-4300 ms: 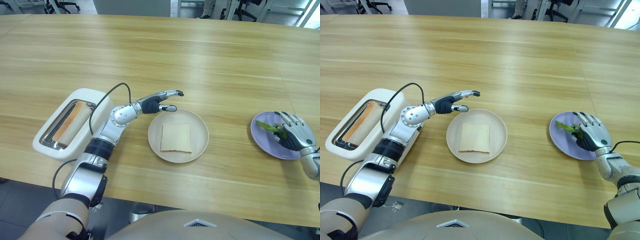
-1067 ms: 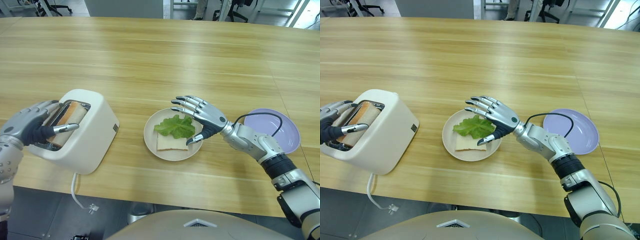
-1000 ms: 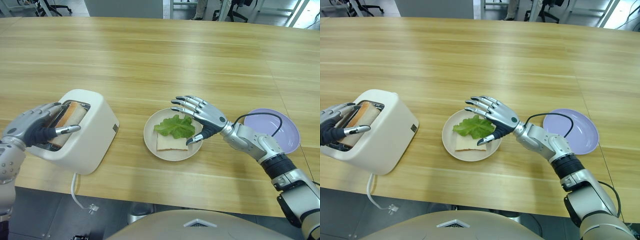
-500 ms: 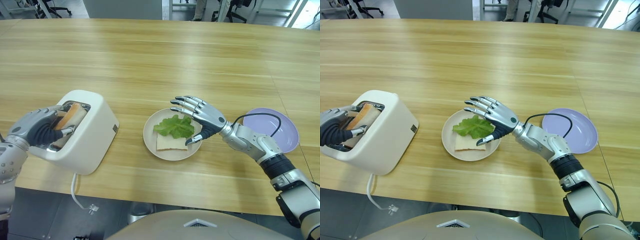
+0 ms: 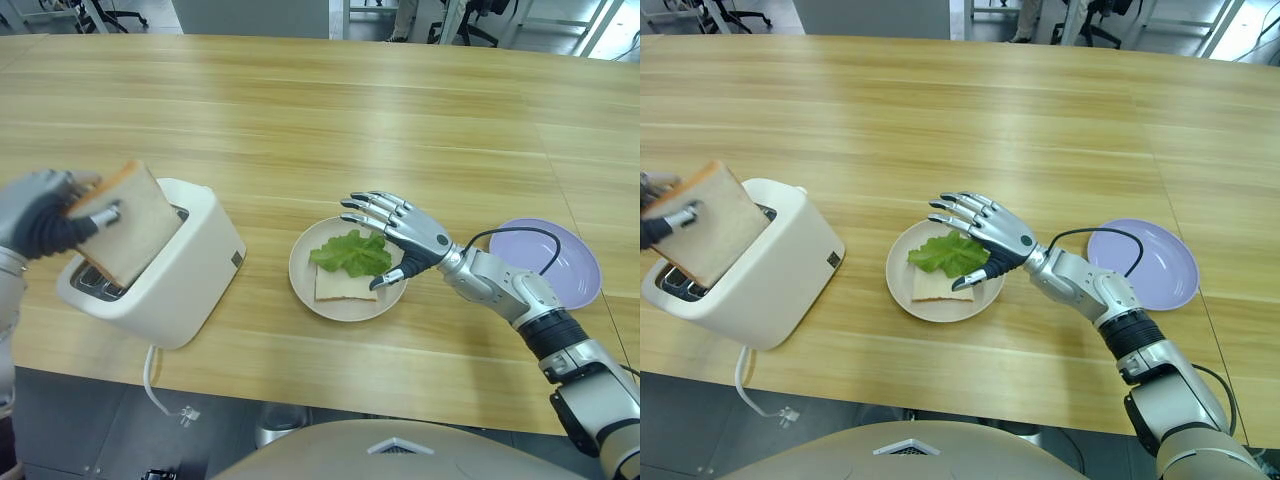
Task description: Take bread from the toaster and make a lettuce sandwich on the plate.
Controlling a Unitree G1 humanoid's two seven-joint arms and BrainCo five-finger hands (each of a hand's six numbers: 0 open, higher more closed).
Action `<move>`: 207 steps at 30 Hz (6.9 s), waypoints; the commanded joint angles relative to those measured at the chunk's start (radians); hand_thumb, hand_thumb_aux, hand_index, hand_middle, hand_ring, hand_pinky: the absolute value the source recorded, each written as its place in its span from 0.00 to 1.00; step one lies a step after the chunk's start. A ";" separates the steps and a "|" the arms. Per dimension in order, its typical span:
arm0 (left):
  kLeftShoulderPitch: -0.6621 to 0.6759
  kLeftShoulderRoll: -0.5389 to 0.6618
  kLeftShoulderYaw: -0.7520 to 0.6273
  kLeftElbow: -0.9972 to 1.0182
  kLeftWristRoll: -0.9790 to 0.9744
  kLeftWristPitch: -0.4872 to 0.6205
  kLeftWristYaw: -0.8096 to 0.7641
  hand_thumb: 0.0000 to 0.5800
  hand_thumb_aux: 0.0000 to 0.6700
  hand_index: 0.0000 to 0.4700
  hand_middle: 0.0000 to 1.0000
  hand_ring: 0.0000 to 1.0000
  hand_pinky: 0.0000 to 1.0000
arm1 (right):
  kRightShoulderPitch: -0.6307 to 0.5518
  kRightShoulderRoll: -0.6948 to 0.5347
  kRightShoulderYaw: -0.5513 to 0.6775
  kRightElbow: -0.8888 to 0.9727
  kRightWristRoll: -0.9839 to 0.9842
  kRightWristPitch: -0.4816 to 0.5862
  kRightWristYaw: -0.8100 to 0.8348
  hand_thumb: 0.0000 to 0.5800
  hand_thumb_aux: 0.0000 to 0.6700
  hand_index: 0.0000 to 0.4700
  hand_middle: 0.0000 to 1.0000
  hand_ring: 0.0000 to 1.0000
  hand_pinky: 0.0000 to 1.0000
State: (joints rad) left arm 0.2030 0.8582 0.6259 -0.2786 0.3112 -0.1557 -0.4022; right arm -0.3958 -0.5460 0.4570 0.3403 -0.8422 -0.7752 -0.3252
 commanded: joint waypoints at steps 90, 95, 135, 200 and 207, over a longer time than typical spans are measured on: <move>-1.069 -0.612 -0.961 1.379 -0.026 -0.406 -0.296 0.00 0.00 0.00 0.00 0.00 0.00 | 0.053 0.019 -0.345 -0.014 0.069 0.222 -0.378 0.00 0.00 0.00 0.00 0.00 0.00; -1.075 -0.592 -0.960 1.319 0.005 -0.394 -0.220 0.00 0.00 0.00 0.00 0.00 0.00 | 0.051 0.017 -0.345 -0.011 0.068 0.219 -0.379 0.00 0.00 0.00 0.00 0.00 0.00; -0.043 0.044 -0.810 -0.146 -0.737 0.118 -0.754 1.00 1.00 0.98 1.00 1.00 1.00 | 0.429 -0.296 -0.057 -0.680 1.041 0.711 1.209 1.00 1.00 0.98 1.00 1.00 1.00; -0.933 -0.666 -1.151 1.500 0.276 -0.310 0.414 1.00 0.95 0.93 1.00 1.00 1.00 | -0.307 0.323 0.178 0.782 0.055 0.371 0.004 1.00 1.00 0.98 1.00 1.00 1.00; -0.753 -0.552 -1.100 1.095 0.219 -0.439 0.422 0.00 0.00 0.00 0.00 0.00 0.00 | -0.164 0.216 0.129 0.423 0.152 0.240 0.116 0.00 0.00 0.00 0.47 0.47 0.47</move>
State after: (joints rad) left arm -0.6195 0.2781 -0.4971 0.9681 0.5708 -0.5667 0.0653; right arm -0.6083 -0.3089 0.6008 0.8797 -0.7373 -0.4936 -0.2814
